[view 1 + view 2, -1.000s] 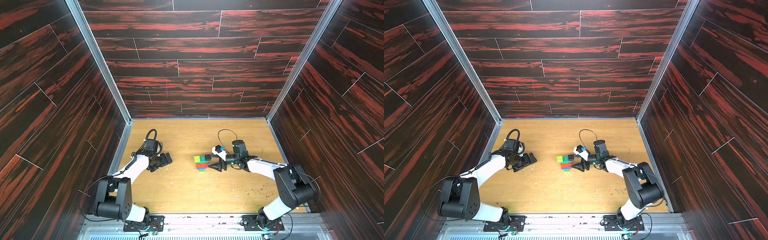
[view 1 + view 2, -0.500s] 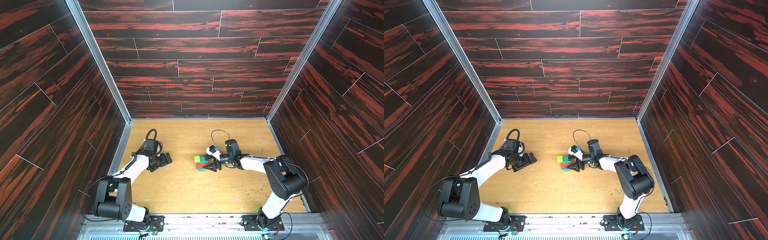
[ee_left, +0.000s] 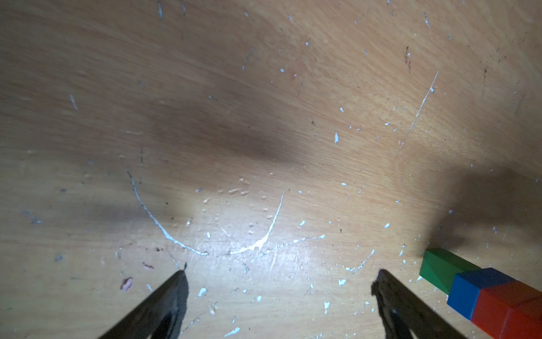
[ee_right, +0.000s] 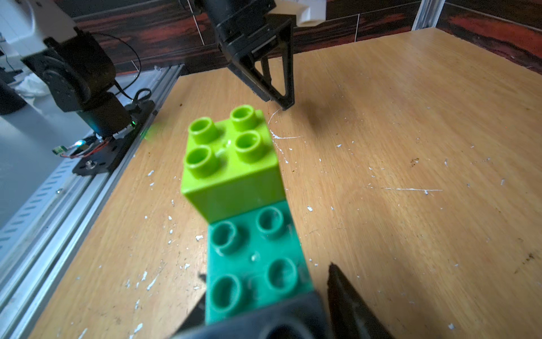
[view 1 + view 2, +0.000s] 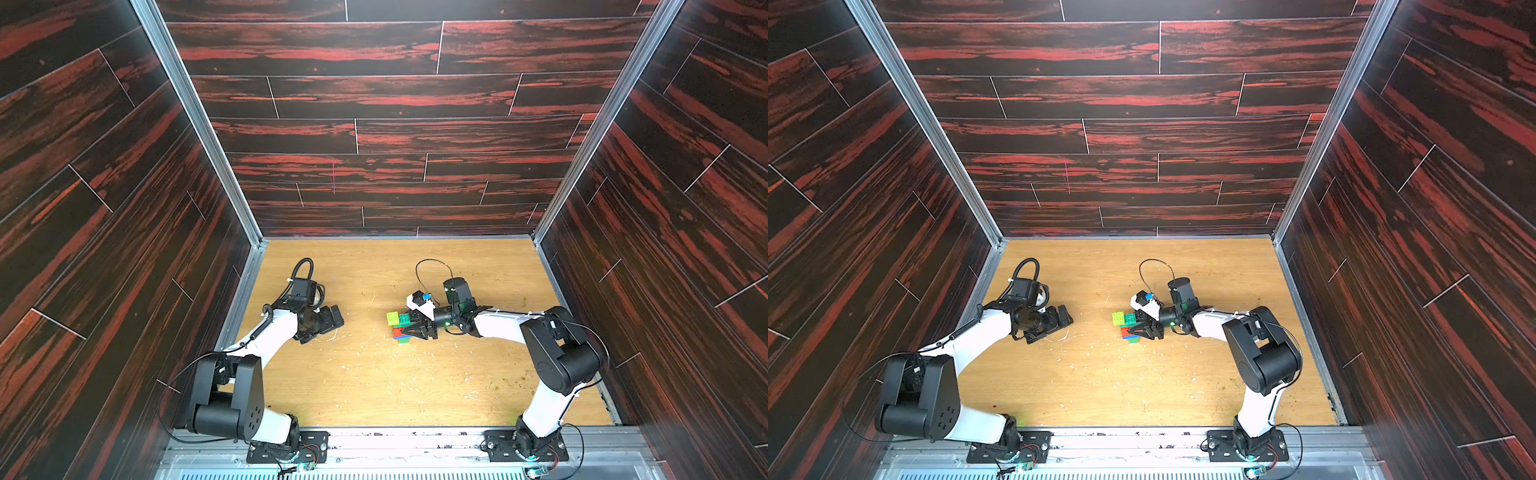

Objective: Assemble a carrot with lego
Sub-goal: Adjust the lego brick at the center of the board.

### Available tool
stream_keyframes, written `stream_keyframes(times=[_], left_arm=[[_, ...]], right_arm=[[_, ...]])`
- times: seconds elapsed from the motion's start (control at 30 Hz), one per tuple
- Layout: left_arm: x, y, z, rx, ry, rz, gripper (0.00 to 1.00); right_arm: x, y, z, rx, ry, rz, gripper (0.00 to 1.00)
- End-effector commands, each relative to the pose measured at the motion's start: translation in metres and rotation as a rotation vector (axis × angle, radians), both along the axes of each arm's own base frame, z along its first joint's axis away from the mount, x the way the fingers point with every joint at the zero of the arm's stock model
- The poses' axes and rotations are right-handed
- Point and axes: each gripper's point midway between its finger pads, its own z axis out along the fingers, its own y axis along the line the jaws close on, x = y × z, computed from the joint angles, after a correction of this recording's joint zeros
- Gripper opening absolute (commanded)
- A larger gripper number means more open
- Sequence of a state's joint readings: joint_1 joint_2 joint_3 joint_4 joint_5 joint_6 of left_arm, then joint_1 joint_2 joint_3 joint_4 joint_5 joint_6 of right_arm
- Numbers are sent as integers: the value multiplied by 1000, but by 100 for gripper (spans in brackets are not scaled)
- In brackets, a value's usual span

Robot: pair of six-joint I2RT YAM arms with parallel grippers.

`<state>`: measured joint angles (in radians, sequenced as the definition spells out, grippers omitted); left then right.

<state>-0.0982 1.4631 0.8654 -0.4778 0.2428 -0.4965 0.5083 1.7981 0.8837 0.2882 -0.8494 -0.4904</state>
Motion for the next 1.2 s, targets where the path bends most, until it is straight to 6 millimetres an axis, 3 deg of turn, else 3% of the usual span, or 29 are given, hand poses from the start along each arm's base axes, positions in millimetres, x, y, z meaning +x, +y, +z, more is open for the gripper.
stream_keyframes(times=[0.0,0.5,0.73,0.93,1.17], left_arm=[[-4,4,4,15,-16,-2,100],[-3,6,4,24,-20,6,100],[-2,7,5,29,-22,10,100],[0,6,7,26,-30,11,100],[2,5,8,18,-32,11,100]], right_arm=[[-3,4,-11,-28,36,19,49],[4,4,-13,-71,10,-8,27],[11,6,6,-55,4,-30,21],[-1,-2,24,-68,180,-41,20],[-25,-14,28,-99,416,-42,17]])
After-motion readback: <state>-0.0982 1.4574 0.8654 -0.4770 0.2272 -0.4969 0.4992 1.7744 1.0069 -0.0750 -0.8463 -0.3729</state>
